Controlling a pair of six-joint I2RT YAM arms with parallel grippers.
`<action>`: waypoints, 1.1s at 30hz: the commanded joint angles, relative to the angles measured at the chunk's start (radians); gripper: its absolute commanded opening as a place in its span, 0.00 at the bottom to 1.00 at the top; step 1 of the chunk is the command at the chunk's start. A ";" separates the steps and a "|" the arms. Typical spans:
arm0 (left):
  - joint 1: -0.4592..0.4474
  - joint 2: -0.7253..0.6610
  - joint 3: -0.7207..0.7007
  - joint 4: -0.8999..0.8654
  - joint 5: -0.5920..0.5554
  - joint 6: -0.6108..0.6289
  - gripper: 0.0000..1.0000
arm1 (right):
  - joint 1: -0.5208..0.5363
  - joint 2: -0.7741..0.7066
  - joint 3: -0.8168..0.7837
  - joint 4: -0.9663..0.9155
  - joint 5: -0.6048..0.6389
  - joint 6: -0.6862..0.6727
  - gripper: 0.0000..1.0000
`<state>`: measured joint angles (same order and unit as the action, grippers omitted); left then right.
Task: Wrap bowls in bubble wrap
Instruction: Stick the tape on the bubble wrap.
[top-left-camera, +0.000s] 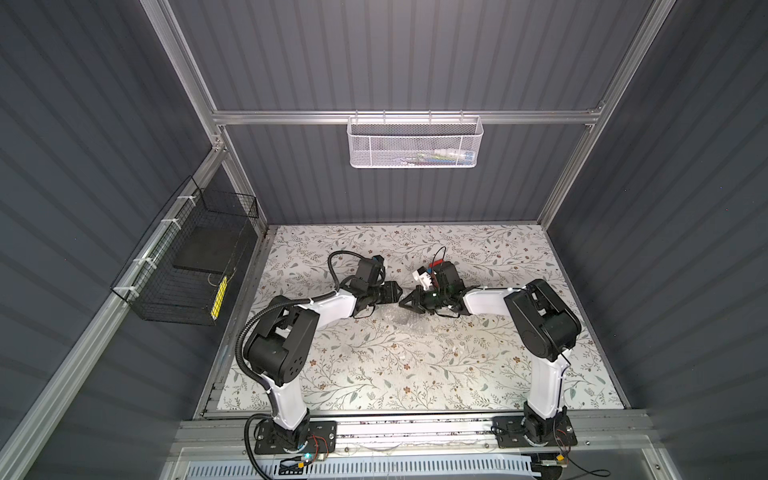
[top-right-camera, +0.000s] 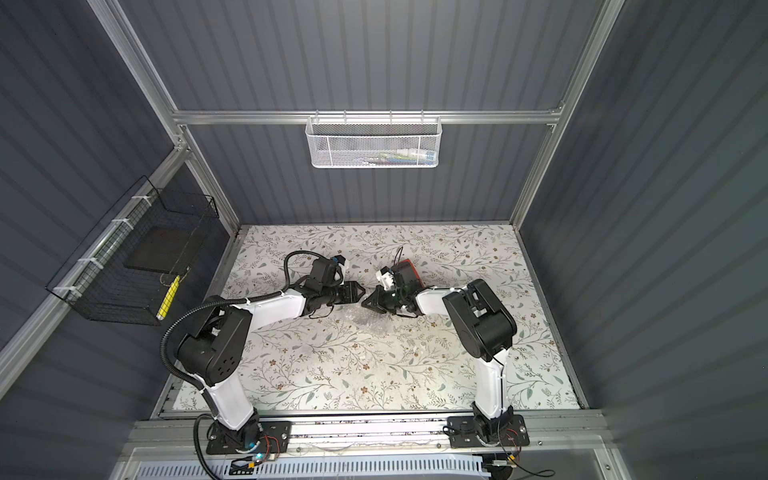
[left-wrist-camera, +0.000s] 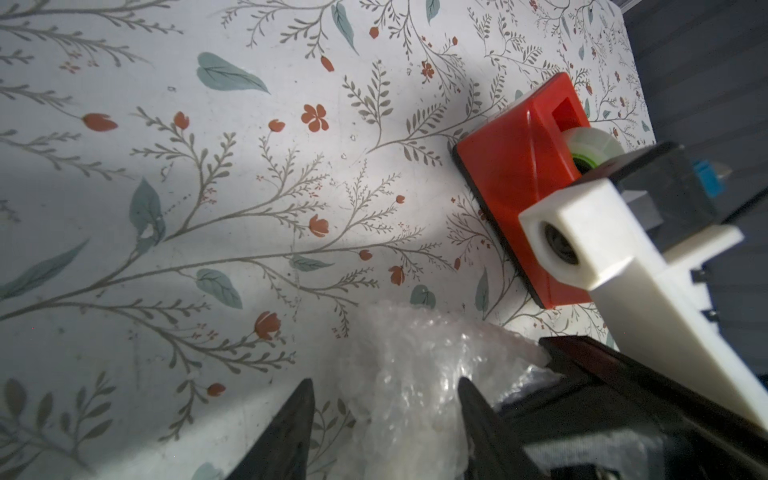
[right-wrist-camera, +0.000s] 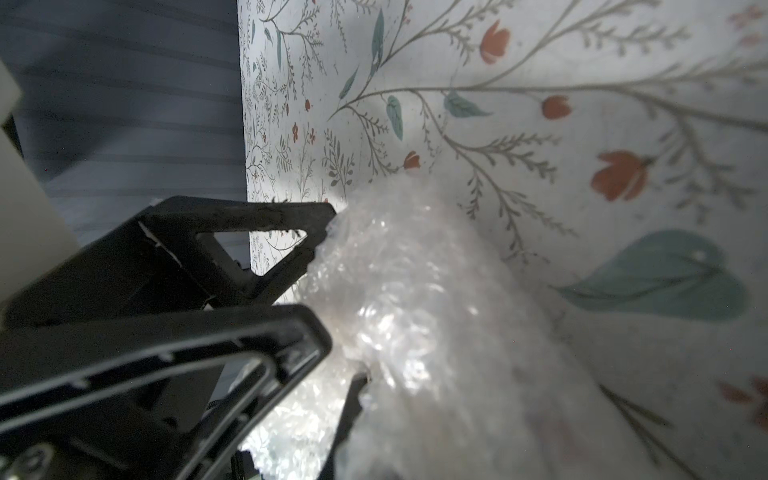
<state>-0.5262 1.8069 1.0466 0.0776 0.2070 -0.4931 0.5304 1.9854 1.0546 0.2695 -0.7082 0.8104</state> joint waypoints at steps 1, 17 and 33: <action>0.013 0.008 0.002 0.023 0.025 -0.011 0.54 | 0.001 0.049 -0.030 -0.067 0.039 -0.008 0.00; 0.022 -0.005 -0.062 0.080 0.099 -0.010 0.47 | 0.001 0.052 -0.023 -0.078 0.039 -0.011 0.00; 0.022 0.044 -0.066 0.103 0.115 -0.004 0.12 | 0.000 0.047 -0.022 -0.087 0.039 -0.015 0.00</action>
<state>-0.5087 1.8206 0.9859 0.1967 0.3153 -0.5076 0.5304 1.9862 1.0546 0.2653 -0.7074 0.8062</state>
